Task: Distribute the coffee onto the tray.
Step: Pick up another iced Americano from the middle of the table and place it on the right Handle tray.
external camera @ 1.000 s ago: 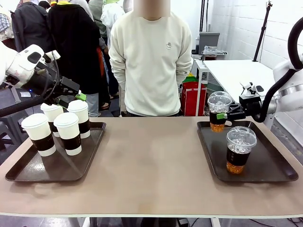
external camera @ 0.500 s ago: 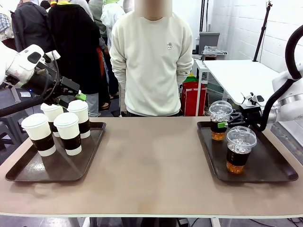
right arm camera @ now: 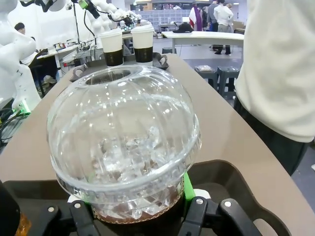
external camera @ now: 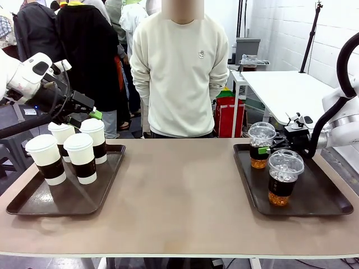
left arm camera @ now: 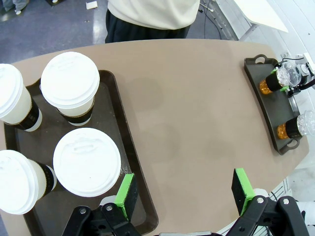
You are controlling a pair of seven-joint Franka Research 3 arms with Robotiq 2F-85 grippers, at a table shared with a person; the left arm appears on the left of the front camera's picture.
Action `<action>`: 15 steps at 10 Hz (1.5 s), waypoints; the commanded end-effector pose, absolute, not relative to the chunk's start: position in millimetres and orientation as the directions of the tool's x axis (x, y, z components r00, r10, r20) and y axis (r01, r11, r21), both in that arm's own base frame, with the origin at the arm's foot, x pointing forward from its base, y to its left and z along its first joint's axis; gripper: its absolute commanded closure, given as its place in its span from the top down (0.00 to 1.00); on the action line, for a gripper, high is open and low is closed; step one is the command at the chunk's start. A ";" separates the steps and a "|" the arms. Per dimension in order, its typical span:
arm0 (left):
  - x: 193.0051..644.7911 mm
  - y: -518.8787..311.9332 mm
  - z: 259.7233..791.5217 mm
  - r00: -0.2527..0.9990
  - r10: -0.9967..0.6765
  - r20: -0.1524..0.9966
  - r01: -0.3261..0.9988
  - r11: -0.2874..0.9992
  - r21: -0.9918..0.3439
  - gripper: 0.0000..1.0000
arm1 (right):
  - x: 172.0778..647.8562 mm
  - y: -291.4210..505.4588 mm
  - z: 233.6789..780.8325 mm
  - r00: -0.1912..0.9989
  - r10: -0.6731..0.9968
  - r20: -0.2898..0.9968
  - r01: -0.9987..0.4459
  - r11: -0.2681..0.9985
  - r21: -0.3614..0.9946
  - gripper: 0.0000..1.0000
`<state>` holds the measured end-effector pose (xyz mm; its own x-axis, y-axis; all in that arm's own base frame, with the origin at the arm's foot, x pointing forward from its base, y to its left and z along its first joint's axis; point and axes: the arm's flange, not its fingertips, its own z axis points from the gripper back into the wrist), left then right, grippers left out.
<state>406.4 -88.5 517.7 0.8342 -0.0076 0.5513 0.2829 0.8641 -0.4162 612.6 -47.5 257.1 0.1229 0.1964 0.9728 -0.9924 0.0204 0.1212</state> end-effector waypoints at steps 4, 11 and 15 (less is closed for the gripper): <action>407.2 -87.3 516.7 0.837 -0.003 0.547 0.286 0.855 -0.433 1.00 | 616.7 -51.3 259.5 0.159 0.177 0.971 -0.987 0.021 0.157 1.00; 407.2 -87.3 516.7 0.837 -0.003 0.547 0.286 0.855 -0.433 1.00 | 596.6 -99.8 263.9 0.241 0.190 0.952 -0.967 0.127 0.219 1.00; 407.2 -87.3 516.7 0.837 -0.003 0.547 0.286 0.855 -0.433 1.00 | 599.8 -113.6 258.5 0.231 0.192 0.954 -0.968 0.140 0.207 1.00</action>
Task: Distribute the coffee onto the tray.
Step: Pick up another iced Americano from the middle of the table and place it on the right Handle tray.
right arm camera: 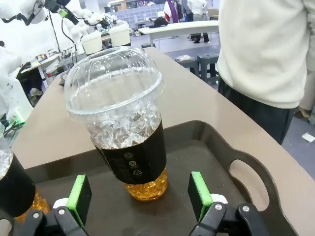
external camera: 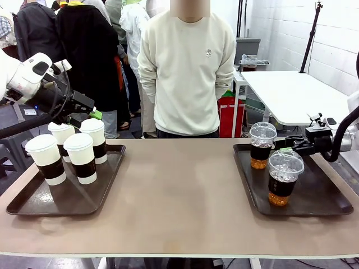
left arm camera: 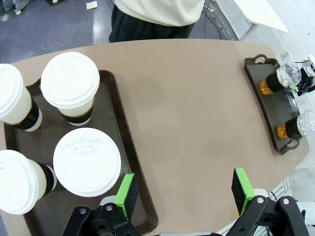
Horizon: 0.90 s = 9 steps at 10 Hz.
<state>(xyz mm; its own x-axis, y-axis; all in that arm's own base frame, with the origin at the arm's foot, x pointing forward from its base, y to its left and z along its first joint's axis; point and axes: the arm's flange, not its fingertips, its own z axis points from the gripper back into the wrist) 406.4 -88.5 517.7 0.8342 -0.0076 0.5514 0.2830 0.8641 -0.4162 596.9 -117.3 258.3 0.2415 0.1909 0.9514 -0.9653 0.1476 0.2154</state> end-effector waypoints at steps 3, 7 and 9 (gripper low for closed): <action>407.2 -87.3 516.7 0.837 -0.003 0.547 0.286 0.855 -0.433 1.00 | 599.8 -113.6 258.5 0.231 0.192 0.954 -0.968 0.140 0.207 1.00; 407.2 -87.3 516.7 0.837 -0.003 0.547 0.286 0.855 -0.433 1.00 | 599.8 -113.6 258.5 0.231 0.192 0.954 -0.968 0.140 0.207 1.00; 407.2 -87.3 516.7 0.837 -0.003 0.547 0.286 0.855 -0.433 1.00 | 599.8 -113.6 258.5 0.231 0.192 0.954 -0.968 0.140 0.207 1.00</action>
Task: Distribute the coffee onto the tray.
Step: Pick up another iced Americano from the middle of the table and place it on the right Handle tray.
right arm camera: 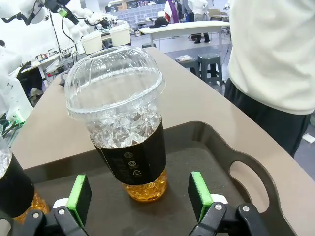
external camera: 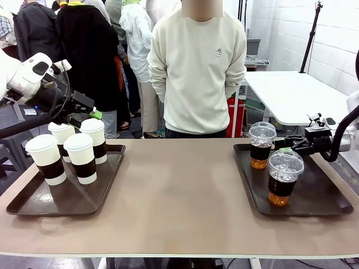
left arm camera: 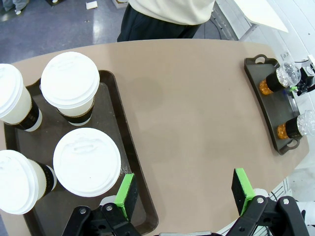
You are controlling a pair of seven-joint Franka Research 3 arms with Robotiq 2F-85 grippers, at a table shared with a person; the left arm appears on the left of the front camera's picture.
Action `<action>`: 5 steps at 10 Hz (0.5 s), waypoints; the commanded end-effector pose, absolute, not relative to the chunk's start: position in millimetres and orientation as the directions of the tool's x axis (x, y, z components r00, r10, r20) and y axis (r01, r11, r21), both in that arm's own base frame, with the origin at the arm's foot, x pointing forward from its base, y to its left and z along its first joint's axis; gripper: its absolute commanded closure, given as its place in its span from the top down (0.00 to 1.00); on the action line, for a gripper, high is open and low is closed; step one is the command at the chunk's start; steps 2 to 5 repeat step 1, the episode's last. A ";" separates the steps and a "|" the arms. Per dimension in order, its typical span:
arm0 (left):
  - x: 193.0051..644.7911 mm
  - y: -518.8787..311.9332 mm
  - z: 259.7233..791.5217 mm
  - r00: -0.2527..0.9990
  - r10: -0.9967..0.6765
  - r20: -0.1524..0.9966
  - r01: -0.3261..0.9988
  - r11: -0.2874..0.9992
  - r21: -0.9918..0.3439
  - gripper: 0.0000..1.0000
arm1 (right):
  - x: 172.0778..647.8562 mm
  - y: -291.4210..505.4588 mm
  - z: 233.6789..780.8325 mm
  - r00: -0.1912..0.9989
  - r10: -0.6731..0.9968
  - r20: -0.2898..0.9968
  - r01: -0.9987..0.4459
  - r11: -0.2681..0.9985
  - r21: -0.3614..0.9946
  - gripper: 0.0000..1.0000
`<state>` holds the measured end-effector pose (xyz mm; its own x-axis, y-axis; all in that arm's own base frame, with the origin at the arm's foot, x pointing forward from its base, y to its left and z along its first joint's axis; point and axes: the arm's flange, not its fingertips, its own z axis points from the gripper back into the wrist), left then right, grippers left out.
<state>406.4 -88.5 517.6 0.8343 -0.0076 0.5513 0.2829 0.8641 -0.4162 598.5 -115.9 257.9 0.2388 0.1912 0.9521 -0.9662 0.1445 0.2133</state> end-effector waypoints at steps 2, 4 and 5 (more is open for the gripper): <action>407.2 -87.3 516.7 0.837 -0.003 0.547 0.286 0.855 -0.433 1.00 | 599.8 -113.6 258.5 0.231 0.192 0.954 -0.968 0.140 0.207 1.00; 407.2 -87.3 516.7 0.837 -0.003 0.547 0.286 0.855 -0.433 1.00 | 599.8 -113.6 258.5 0.231 0.192 0.954 -0.968 0.140 0.207 1.00; 407.2 -87.3 516.7 0.837 -0.003 0.547 0.286 0.855 -0.433 1.00 | 599.8 -113.6 258.5 0.231 0.192 0.954 -0.968 0.140 0.207 1.00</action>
